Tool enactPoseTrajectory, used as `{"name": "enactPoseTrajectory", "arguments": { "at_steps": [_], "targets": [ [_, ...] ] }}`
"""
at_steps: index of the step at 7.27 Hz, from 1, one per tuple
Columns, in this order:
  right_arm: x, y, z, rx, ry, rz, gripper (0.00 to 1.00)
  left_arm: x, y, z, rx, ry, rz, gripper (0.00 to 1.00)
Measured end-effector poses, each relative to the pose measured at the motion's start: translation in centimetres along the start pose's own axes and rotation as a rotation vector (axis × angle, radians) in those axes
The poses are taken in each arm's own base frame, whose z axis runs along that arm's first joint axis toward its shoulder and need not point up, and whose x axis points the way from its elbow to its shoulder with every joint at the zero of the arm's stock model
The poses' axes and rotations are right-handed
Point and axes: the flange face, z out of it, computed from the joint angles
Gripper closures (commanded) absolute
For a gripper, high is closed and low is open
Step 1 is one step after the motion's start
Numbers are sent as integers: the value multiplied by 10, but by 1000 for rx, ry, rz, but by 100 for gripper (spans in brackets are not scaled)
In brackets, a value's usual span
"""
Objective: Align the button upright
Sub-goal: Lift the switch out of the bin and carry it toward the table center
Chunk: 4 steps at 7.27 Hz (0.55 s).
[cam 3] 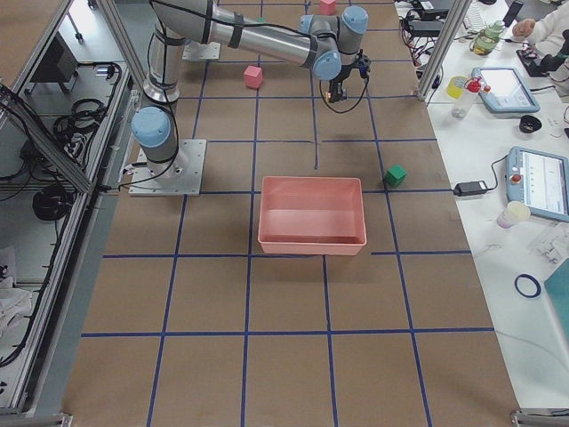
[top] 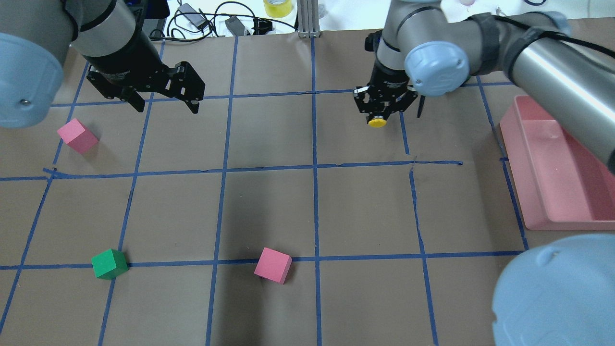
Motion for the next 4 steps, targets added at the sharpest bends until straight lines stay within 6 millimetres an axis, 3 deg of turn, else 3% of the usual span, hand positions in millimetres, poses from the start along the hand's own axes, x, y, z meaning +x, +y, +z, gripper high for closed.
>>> {"name": "enactPoseTrajectory", "arguments": {
  "at_steps": [2,4],
  "targets": [
    [-74,-12,32,13,-19,-51,100,0,0,0,0,0,0,0],
    [-106,-27,59,2,-66,-69,100,0,0,0,0,0,0,0]
  ]
}}
